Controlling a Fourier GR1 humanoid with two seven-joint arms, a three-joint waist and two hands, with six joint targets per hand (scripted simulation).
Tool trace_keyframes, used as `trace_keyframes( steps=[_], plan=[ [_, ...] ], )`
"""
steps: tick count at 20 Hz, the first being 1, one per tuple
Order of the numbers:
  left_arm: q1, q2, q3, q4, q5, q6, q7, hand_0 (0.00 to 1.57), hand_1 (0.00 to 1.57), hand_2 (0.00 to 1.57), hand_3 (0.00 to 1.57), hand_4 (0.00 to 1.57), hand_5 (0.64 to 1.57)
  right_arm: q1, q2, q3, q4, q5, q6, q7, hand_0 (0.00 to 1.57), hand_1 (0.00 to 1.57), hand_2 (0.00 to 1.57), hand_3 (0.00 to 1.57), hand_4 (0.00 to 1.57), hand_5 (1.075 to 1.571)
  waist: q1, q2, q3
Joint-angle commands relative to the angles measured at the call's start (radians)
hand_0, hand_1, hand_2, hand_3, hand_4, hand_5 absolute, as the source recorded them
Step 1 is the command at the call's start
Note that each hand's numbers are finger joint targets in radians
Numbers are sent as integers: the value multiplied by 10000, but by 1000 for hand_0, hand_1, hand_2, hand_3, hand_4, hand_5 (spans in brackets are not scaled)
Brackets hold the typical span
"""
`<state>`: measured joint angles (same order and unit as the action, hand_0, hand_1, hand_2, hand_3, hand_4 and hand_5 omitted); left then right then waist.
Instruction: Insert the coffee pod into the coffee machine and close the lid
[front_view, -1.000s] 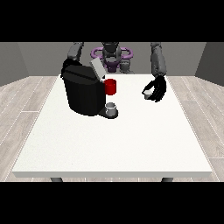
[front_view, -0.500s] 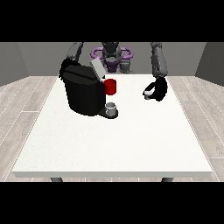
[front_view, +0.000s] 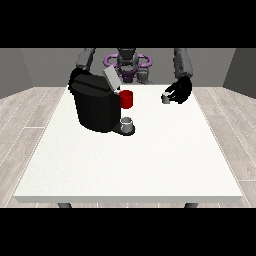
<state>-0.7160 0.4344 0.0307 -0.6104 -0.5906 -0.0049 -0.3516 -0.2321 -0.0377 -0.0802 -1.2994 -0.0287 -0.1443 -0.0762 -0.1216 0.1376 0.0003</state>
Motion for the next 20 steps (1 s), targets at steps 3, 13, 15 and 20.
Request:
trace_keyframes(
  steps=[3,13,15,20],
  plan=[
    [-707,171,99,-265,69,-851,160,1256,1256,1331,1292,545,1571,257,220,292,108,26,165,-280,0,0,0,0,468,1571,-281,-327,-2],
    [-2021,-144,222,-790,-12,-1439,1370,1272,1272,1342,1293,548,1571,-286,-91,-80,424,-277,364,-401,0,0,0,0,504,1571,-461,-294,0],
    [-2480,-61,277,-617,-245,-909,1578,1256,1256,1327,1277,536,1571,-354,58,496,-112,8,392,71,0,0,0,0,526,1571,-1105,-47,-3],
    [-3189,11,716,-603,84,-1351,2053,1272,1272,1307,1244,512,1571,-823,357,493,-165,266,-373,460,0,0,0,0,506,1571,-943,36,-4]
  ],
)
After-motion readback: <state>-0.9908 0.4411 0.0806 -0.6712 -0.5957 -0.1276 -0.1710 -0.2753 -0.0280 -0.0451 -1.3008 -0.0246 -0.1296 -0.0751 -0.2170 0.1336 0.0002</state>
